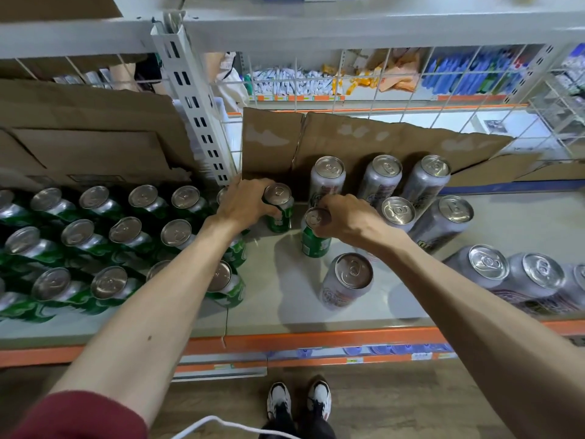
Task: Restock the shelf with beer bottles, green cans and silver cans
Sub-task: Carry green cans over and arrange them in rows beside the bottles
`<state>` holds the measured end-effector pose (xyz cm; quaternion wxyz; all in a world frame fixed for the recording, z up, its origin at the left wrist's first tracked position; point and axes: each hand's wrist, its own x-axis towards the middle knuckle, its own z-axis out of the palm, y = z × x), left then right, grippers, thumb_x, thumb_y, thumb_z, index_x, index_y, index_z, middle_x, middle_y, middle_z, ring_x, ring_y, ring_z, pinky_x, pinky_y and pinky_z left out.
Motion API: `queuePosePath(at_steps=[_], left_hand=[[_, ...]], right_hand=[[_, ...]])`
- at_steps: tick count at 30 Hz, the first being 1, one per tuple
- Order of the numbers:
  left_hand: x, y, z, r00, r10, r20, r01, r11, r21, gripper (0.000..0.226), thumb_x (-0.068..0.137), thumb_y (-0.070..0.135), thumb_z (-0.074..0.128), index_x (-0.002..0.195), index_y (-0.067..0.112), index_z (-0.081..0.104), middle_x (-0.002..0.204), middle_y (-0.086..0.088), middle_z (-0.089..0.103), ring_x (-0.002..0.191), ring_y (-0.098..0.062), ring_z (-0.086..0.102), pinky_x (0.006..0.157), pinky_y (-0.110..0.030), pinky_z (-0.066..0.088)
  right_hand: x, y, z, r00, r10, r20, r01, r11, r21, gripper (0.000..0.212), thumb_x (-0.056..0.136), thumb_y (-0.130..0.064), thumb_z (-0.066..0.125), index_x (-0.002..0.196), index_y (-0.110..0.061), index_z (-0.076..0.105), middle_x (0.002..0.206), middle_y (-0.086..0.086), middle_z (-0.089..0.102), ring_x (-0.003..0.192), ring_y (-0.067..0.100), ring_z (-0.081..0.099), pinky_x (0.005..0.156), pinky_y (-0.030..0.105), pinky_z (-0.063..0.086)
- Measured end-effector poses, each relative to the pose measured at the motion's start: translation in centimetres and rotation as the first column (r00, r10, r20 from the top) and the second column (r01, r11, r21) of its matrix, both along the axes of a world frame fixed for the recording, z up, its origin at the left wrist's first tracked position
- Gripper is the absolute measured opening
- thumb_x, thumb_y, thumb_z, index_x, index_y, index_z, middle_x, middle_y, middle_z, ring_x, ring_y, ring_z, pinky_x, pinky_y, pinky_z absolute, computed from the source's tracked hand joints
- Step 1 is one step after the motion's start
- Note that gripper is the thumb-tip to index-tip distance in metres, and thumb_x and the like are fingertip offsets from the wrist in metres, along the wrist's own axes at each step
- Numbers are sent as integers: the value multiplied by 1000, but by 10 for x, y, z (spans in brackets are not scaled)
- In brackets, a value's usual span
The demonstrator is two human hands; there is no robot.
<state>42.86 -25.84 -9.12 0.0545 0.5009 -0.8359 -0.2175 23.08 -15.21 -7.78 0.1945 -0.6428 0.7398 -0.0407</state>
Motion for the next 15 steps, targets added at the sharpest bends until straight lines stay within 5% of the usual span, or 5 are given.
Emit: queuePosePath(at_steps=[7,12,15], left_hand=[[4,0,-2,999,49,9,-50,999,16,68,71,43,83,133,29,58,122,-6,67,133,-34,37,100,-54,41],[3,0,2,999,14,37,-14,1000,6,66,73,44,82,131,22,58,125,-6,66,125,-37,45,103,-47,37],[2,2,8,999,2,54,-3,1000,25,87,69,43,85,141,13,47,138,-13,58,130,-37,46,112,-47,32]], right_hand=[[4,-1,4,999,37,-26,-38,999,-26,36,77,-46,66,103,-22,62,93,3,60,80,27,58,63,31,40],[14,-8,6,997,72,-41,-73,997,-15,38,73,-51,67,97,-23,61,91,1,61,78,26,59,60,32,44],[27,-10,10,996,83,-21,-84,996,-35,37,72,-49,69,94,-21,59,87,2,61,74,25,57,56,31,44]])
